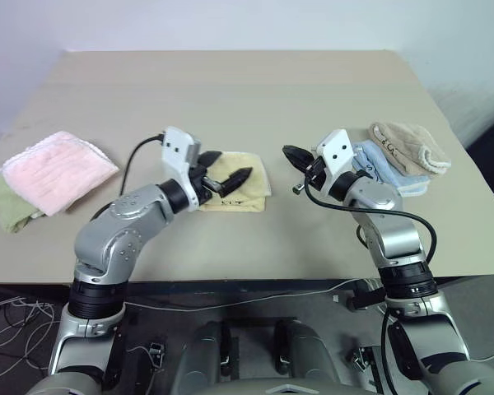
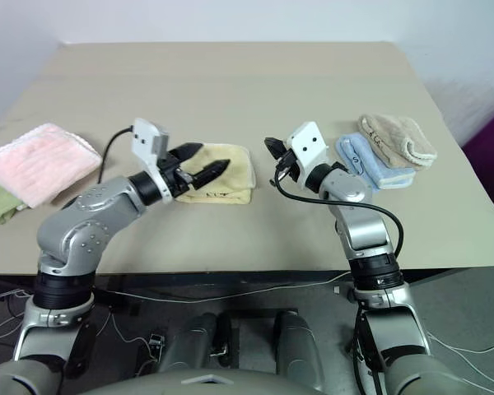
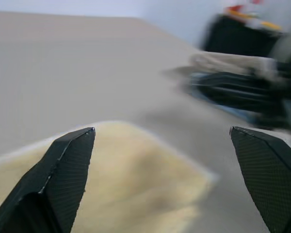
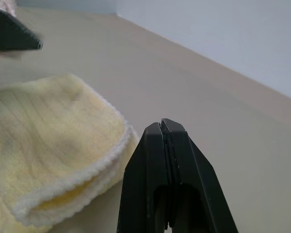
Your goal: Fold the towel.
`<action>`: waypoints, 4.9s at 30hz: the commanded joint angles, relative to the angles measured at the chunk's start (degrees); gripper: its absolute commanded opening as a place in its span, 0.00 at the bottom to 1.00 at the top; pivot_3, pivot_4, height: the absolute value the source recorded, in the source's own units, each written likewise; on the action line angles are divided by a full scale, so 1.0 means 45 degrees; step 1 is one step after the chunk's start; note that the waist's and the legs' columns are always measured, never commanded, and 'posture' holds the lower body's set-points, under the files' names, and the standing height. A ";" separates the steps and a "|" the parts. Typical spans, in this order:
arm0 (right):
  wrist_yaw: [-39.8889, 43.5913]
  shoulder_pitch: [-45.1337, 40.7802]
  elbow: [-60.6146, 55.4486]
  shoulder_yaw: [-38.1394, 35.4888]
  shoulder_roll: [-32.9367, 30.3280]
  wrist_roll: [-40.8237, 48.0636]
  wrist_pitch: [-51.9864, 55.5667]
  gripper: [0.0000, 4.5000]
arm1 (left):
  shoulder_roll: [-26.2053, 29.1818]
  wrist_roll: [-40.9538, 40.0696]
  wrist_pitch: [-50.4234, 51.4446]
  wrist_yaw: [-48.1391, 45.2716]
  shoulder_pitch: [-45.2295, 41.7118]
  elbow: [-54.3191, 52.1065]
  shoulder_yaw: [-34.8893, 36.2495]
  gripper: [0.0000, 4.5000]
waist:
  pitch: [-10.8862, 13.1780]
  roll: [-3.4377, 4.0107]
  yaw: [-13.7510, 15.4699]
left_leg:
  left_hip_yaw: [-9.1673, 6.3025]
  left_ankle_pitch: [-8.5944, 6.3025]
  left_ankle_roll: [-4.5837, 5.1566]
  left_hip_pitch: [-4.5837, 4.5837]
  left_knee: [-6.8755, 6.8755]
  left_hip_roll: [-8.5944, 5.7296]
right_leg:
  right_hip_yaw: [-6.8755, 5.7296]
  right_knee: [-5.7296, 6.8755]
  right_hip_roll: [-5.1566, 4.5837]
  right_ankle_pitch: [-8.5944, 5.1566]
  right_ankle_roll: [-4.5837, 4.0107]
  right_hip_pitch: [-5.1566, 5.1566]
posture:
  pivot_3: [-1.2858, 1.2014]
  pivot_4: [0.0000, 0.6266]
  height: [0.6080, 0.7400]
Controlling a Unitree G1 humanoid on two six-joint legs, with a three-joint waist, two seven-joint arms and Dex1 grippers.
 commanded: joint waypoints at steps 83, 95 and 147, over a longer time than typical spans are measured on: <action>-0.2565 -0.2891 0.3216 -0.3844 0.4179 0.6651 1.1123 0.31 | 0.2048 0.3433 -0.5809 -0.4185 0.4710 0.0059 0.1187 0.00 | -0.0012 0.0012 -0.0085 | 0.0006 -0.0012 0.0026 -0.0155 0.0021 0.0005 | -0.0002 0.0052 -0.0002 0.0007 -0.0012 -0.0168 | 0.52 0.24 1.00; -0.3755 -0.3211 0.1068 -0.6258 0.3324 0.8010 1.0267 0.01 | 0.1950 0.3486 -0.5833 -0.4384 0.4247 0.0397 0.0806 0.00 | -0.0011 0.0013 -0.0013 | 0.0006 -0.0010 0.0022 -0.0156 0.0023 0.0004 | -0.0002 0.0052 -0.0002 0.0007 -0.0012 -0.0167 | 0.52 0.24 1.00; -0.9914 -0.2275 0.2451 -0.8941 -0.2244 0.5083 0.2789 0.98 | 0.0781 0.4405 -0.6694 -0.5290 0.2037 0.2938 -0.0803 0.00 | -0.0016 0.0035 -0.0028 | 0.0042 0.0014 0.0008 -0.0145 0.0043 0.0004 | 0.0028 0.0058 0.0002 0.0008 -0.0002 -0.0156 | 0.52 0.24 1.00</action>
